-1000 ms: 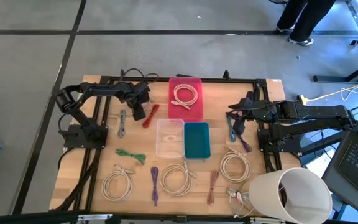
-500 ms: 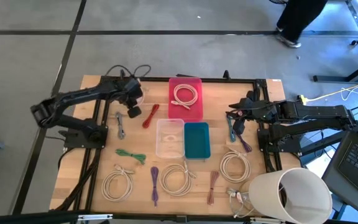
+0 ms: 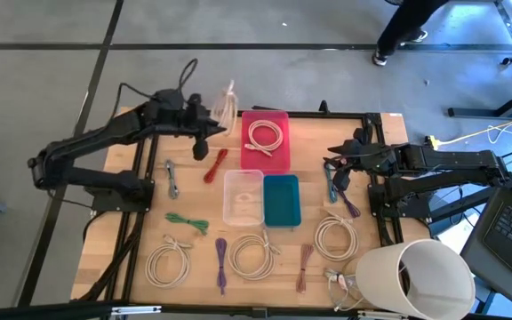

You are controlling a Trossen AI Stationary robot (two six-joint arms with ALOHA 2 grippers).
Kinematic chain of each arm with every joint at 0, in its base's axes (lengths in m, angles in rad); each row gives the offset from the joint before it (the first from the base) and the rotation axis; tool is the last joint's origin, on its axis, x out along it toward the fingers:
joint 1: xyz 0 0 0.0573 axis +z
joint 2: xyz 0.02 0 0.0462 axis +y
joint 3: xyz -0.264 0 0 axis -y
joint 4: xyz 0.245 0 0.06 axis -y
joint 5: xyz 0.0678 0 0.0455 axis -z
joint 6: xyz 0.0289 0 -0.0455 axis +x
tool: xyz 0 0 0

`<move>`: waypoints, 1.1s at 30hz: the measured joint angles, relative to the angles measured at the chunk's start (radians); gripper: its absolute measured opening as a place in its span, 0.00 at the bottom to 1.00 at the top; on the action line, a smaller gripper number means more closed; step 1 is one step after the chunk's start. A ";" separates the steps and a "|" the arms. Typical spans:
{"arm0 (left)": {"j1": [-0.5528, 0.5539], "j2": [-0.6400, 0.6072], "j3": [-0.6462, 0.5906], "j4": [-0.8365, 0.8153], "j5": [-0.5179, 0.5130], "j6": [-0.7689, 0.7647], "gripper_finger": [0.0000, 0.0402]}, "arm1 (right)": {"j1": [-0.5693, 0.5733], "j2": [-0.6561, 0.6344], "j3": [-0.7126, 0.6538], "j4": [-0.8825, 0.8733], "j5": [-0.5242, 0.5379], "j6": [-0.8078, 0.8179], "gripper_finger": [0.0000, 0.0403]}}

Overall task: Pick & Place USB Port
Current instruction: Put the brown HDMI cable into the pink bin

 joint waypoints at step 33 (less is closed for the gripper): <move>-0.032 0.941 0.647 -0.452 -0.155 0.339 0.03 | 0.000 0.000 0.000 0.021 -0.004 0.032 0.40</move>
